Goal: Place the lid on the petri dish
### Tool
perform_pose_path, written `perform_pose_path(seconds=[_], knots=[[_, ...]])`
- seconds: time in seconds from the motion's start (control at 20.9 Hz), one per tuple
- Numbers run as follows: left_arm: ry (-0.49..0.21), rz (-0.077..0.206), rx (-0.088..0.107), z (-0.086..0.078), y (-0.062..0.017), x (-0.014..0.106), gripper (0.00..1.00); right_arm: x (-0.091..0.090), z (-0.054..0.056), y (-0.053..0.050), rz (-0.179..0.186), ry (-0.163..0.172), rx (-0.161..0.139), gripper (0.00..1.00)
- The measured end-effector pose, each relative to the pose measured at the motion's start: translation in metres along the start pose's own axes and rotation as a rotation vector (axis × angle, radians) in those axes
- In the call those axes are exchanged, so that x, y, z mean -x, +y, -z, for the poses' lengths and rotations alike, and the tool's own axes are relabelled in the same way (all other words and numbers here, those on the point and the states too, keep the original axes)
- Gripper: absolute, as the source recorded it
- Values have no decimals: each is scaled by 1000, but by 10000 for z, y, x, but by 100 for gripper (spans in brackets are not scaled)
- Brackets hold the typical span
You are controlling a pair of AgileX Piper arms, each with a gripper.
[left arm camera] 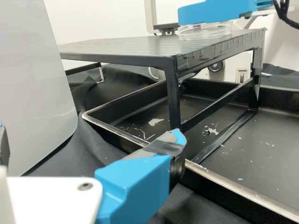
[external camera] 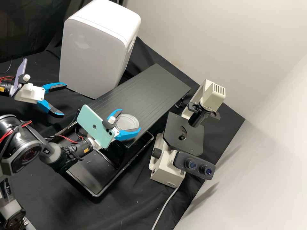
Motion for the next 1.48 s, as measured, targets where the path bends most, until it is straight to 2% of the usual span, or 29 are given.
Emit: perform_pose_path(seconds=[0.43, 0.77, 0.96, 1.24, 1.29, 1.48], knots=[[0, 0, 0, 0, 0, 0, 100, 28, 34, 40, -3, 4, -3, 0], [-2, 0, 0, -7, -1, -1, 100, 32, 41, 34, 13, 3, -16, 0], [-2, 0, 0, -7, -1, -1, 100, 32, 40, 30, 17, 2, -37, 0], [-4, 1, -1, -12, -1, -3, 100, 32, 40, 30, 17, 1, -40, 0], [-4, 1, -1, -12, -1, -3, 100, 32, 40, 30, 17, 1, -40, 100], [-4, 1, -1, -12, -1, -3, 100, 32, 39, 29, 18, 1, -40, 100]])
